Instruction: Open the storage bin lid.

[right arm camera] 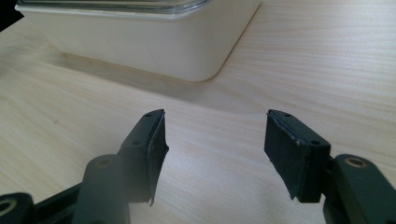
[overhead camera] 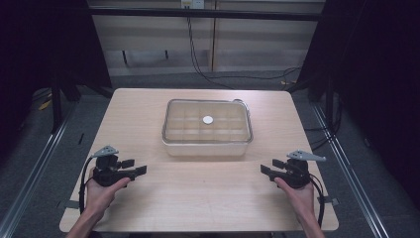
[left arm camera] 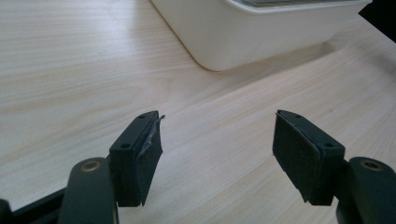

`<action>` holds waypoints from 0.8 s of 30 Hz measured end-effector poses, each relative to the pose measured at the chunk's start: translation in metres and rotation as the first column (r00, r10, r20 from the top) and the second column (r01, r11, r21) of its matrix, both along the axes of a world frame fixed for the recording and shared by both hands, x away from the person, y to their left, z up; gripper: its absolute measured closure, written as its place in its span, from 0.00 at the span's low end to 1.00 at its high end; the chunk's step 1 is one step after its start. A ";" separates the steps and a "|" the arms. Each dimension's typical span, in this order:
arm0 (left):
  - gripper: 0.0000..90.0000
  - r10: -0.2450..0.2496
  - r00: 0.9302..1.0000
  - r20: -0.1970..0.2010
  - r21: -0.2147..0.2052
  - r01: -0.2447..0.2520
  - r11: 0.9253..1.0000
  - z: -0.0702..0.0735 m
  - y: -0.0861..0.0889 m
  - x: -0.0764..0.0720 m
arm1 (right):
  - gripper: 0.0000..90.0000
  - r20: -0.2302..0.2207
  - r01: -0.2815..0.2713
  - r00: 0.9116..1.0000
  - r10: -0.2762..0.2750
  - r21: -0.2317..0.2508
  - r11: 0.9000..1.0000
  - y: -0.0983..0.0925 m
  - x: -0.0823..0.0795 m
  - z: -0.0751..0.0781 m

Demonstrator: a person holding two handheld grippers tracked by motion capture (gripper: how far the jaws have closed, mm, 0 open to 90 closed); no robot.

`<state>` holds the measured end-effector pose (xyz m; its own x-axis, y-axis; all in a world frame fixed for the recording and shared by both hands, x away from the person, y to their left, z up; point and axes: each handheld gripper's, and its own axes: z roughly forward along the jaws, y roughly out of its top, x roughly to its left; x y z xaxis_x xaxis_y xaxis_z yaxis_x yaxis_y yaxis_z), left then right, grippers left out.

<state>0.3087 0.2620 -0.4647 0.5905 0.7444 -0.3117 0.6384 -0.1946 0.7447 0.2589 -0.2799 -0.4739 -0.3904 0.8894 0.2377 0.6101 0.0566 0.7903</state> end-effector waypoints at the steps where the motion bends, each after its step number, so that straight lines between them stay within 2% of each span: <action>1: 0.36 0.003 1.000 0.009 -0.006 -0.003 1.000 0.002 -0.002 0.000 | 0.42 0.002 -0.003 1.000 0.003 -0.004 1.000 -0.001 0.001 0.001; 7: 0.36 -0.005 1.000 0.029 0.003 0.005 1.000 0.008 -0.005 0.005 | 0.42 0.000 -0.014 1.000 0.014 -0.003 1.000 0.000 0.004 0.006; 10: 0.36 -0.007 1.000 0.025 0.005 0.007 1.000 0.009 -0.006 0.008 | 0.42 0.009 -0.014 1.000 0.014 -0.003 1.000 0.000 0.007 0.011; 13: 0.36 -0.017 0.999 0.031 0.012 0.016 1.000 0.012 -0.007 0.014 | 0.41 0.024 -0.023 0.999 0.023 0.005 1.000 -0.001 0.021 0.023; 15: 0.36 -0.013 0.999 0.037 0.004 0.013 1.000 0.015 -0.007 0.020 | 0.41 0.027 -0.022 0.999 0.022 0.002 1.000 -0.001 0.025 0.027; 16: 0.35 -0.019 0.999 0.036 0.004 0.019 1.000 0.018 -0.009 0.026 | 0.40 0.034 -0.031 0.999 0.031 -0.003 1.000 -0.001 0.033 0.033; 18: 0.35 -0.019 0.999 0.042 -0.003 0.019 1.000 0.019 -0.010 0.028 | 0.40 0.036 -0.029 0.999 0.029 -0.001 1.000 -0.001 0.037 0.036; 19: 0.35 -0.032 0.999 0.042 0.004 0.032 0.999 0.021 -0.011 0.030 | 0.40 0.041 -0.027 0.999 0.027 -0.001 1.000 -0.001 0.040 0.039; 20: 0.34 -0.035 0.997 0.062 0.018 0.034 0.999 0.025 -0.014 0.032 | 0.40 0.047 -0.030 0.998 0.030 -0.002 1.000 0.000 0.047 0.043; 23: 0.34 -0.032 0.998 0.061 -0.017 0.033 0.999 0.029 -0.015 0.035 | 0.39 0.051 -0.038 0.998 0.037 0.001 0.999 0.003 0.056 0.048; 24: 0.34 -0.032 0.998 0.061 -0.017 0.033 0.999 0.029 -0.015 0.035 | 0.39 0.051 -0.038 0.998 0.037 0.001 0.999 0.003 0.056 0.048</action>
